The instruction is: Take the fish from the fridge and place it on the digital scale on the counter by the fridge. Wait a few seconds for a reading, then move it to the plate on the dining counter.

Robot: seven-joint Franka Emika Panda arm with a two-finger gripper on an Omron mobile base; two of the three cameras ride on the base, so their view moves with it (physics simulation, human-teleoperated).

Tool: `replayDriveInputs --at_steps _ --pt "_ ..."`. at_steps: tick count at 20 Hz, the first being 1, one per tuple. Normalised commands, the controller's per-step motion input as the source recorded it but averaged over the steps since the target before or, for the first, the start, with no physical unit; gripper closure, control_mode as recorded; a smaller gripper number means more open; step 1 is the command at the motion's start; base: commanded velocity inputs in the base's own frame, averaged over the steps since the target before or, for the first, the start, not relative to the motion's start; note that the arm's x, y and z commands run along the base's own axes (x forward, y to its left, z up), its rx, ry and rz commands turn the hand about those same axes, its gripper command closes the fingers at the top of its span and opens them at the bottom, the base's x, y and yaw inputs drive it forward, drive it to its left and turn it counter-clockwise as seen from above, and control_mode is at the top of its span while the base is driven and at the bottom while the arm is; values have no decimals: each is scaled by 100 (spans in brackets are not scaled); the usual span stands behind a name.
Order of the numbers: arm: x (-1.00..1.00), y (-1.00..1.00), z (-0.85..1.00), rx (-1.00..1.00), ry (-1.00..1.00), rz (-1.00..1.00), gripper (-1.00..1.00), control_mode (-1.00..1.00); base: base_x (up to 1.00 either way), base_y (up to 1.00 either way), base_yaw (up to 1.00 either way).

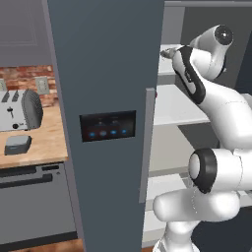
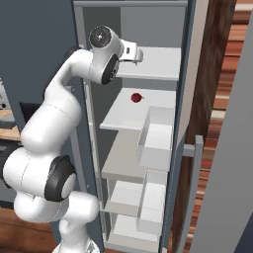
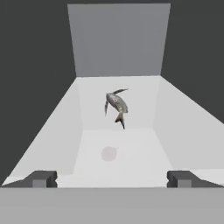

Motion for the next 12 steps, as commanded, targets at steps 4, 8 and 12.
replayDriveInputs --at_steps 4,8,12 --pt "48 -9 0 0 0 0 -100 -100 0 0 0" --pt "44 -4 -2 0 0 0 -100 -100 0 0 0" --pt "44 -4 -12 0 0 0 -100 -100 0 0 0"
